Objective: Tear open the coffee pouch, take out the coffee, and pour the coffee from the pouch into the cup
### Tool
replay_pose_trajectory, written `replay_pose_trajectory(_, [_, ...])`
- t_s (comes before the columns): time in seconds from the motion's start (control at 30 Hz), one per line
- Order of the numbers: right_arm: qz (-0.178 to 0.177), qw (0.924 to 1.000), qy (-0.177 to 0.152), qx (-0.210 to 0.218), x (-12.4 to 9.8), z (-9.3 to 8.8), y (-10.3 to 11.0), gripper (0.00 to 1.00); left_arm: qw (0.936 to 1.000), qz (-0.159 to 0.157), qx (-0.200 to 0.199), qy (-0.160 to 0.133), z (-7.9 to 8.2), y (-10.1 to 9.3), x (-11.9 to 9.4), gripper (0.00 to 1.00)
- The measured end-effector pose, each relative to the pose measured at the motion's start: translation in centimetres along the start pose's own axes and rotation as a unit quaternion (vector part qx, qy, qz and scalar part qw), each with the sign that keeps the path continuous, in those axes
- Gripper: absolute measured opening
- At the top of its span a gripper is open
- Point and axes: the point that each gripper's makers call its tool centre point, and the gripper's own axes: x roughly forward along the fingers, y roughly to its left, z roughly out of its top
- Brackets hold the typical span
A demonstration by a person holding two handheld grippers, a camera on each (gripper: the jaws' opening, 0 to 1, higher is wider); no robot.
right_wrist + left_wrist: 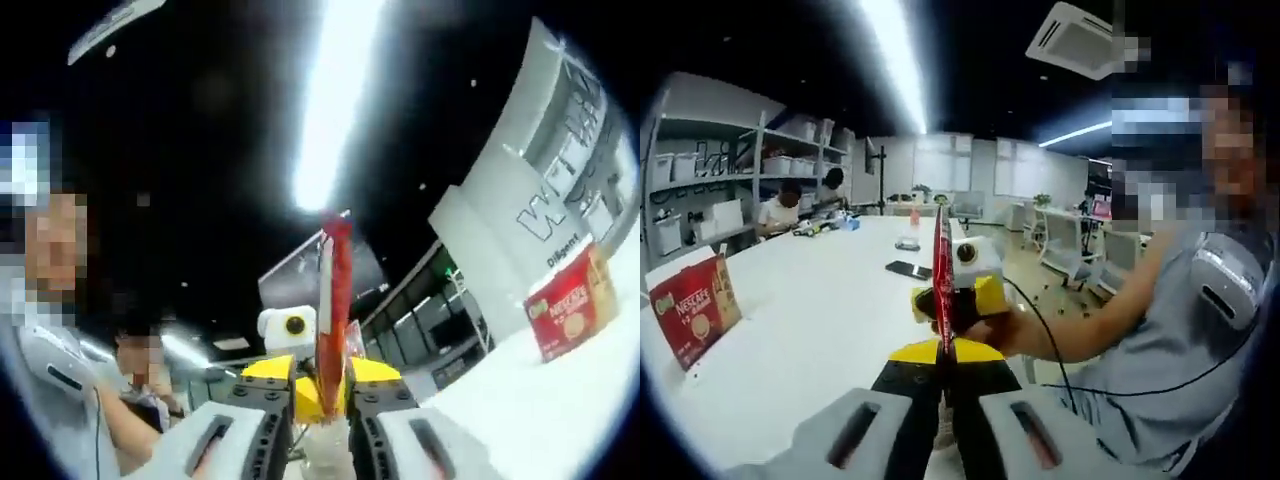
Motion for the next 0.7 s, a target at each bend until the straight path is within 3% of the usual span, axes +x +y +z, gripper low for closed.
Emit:
replay_pose_trajectory(0.23, [0.006,1.0,-0.002,0.004,-0.1,-1.1,0.2,0.1,0.9997,-0.006,-0.017,-0.016,0.1,0.2,0.2,0.04])
replay_pose_trajectory(0.43, [0.009,0.9999,0.006,-0.011,0.0,-1.1,0.8,0.09,0.9999,-0.005,-0.014,-0.006,0.2,0.0,0.3,0.04])
replay_pose_trajectory(0.7, [0.01,0.9976,0.049,-0.047,0.5,-2.0,1.3,0.07,0.9998,-0.003,-0.014,0.015,-0.3,0.1,-0.1,0.05])
